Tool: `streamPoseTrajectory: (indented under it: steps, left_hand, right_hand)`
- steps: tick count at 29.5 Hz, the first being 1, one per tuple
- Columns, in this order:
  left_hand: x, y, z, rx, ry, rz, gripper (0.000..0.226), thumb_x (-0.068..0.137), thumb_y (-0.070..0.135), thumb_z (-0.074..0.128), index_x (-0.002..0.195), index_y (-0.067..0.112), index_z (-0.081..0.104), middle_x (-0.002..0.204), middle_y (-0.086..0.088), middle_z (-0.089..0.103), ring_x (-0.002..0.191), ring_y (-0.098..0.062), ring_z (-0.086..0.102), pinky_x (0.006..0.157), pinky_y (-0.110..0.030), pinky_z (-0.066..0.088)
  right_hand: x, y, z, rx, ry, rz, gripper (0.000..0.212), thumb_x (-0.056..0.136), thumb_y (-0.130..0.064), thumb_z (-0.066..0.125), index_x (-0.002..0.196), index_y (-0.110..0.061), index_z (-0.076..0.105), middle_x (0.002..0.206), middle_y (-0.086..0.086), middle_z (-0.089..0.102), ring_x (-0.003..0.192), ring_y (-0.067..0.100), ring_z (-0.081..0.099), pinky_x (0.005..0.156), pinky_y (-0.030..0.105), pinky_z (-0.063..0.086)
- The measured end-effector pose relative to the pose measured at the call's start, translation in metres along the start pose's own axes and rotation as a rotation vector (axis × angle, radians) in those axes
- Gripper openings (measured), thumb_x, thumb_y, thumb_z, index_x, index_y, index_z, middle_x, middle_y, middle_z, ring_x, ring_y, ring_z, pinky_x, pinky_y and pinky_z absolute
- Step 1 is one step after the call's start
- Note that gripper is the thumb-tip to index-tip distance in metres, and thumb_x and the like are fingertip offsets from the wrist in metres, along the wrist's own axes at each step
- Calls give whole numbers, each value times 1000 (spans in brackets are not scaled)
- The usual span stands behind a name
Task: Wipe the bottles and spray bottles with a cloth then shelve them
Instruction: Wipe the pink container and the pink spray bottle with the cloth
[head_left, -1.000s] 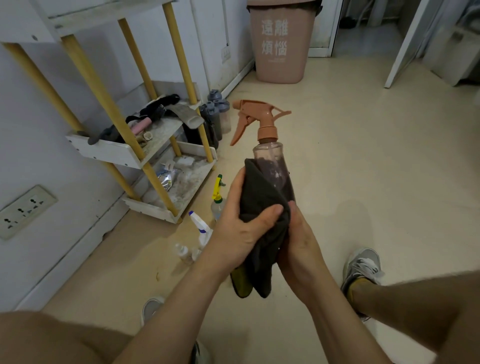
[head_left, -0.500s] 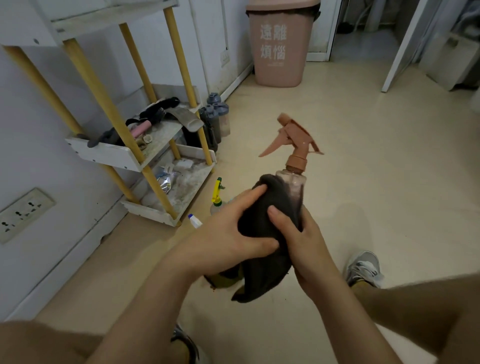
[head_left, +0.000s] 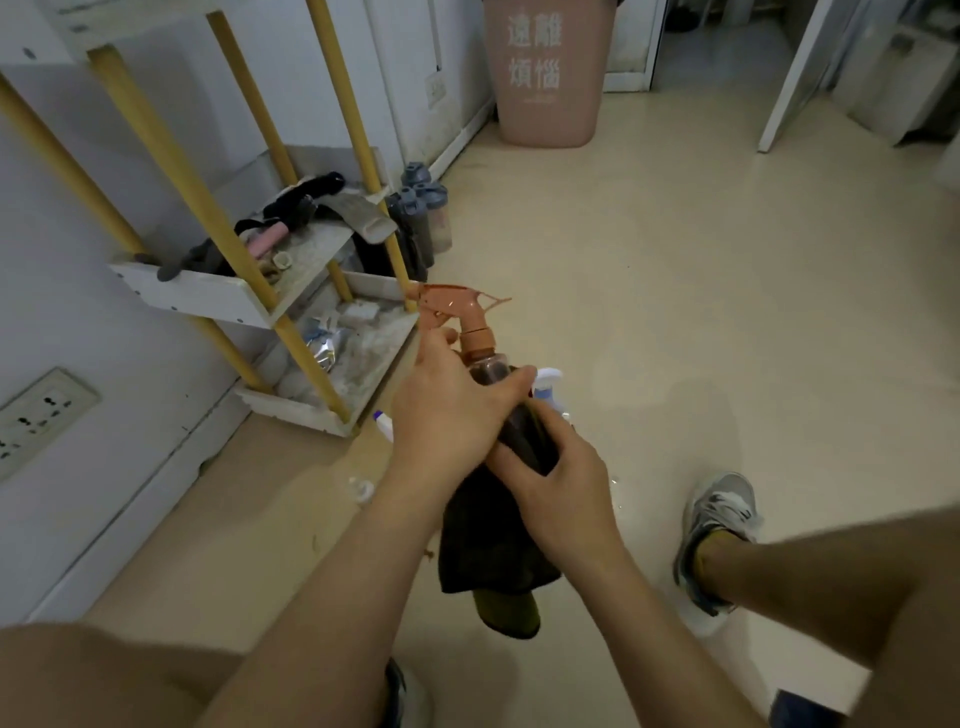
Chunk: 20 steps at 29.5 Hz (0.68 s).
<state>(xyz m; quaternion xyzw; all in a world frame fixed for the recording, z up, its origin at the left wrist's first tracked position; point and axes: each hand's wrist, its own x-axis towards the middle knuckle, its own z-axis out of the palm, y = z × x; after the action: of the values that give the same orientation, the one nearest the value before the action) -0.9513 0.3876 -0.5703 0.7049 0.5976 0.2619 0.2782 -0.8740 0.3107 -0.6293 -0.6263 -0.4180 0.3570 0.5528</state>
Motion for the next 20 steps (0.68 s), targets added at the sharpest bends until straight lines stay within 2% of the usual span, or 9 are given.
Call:
streamPoseTrajectory:
  steps: [2,4,6,8,10,11,14,17,20]
  left_hand:
    - [14,-6,1,-160,16,-128,38,76,50,75,88,17,61,85,3,68,85,-20,66,82,-42,54]
    - [19,-14,1,-314,51,-171,29,81,42,74,75,16,64,74,-1,69,76,-22,68,80,-47,56]
    - [16,-19,-1,-447,48,-180,22,88,35,69,80,14,68,76,0,71,76,-16,69,78,-42,57]
    - [14,-24,-6,-569,21,-169,19,93,27,66,93,9,69,83,0,73,80,-11,70,75,-32,55]
    - [14,-25,-14,-681,21,-163,15,95,20,63,99,7,68,89,-1,74,85,-10,71,78,-27,53]
    - [14,-25,-20,-719,26,-153,12,95,17,61,99,7,67,90,-1,75,88,-11,71,81,-28,54]
    - [11,-16,-42,-778,61,-113,13,98,11,55,89,9,63,73,0,73,79,-17,70,81,-34,53]
    - [10,-1,-69,-960,75,-70,39,100,10,49,68,19,69,63,-4,65,69,-24,60,75,-44,49]
    - [12,10,-84,-1009,167,-47,18,101,16,53,87,13,63,66,-2,65,65,-18,64,70,-35,54]
  right_hand:
    - [-6,10,12,-228,57,-60,46,82,-37,74,124,-42,56,106,-25,63,104,-1,55,86,15,47]
    - [-7,21,20,-283,103,-79,67,82,-31,75,143,-32,47,128,-10,57,121,9,46,102,26,42]
    - [-3,27,20,-293,127,-138,73,81,-24,77,146,-28,43,141,-5,52,130,13,40,110,31,37]
    - [4,25,12,-316,91,-139,76,76,-24,81,144,-29,45,140,-4,52,130,13,40,109,28,36]
    - [13,16,-6,-157,-26,-17,67,74,-20,83,135,-28,56,127,-7,61,119,8,52,101,24,43]
    - [19,12,-17,-6,-97,69,54,76,-14,81,126,-25,64,117,-7,67,110,8,60,93,25,49]
    - [31,5,-39,252,-231,202,21,80,4,71,94,-11,75,87,3,75,80,14,70,72,25,51]
    - [24,4,-37,520,-286,313,20,75,0,67,94,-1,72,83,12,72,74,20,69,67,27,56]
    - [14,-5,-35,784,-230,368,34,71,-8,66,103,2,70,87,17,71,74,24,70,70,31,60]
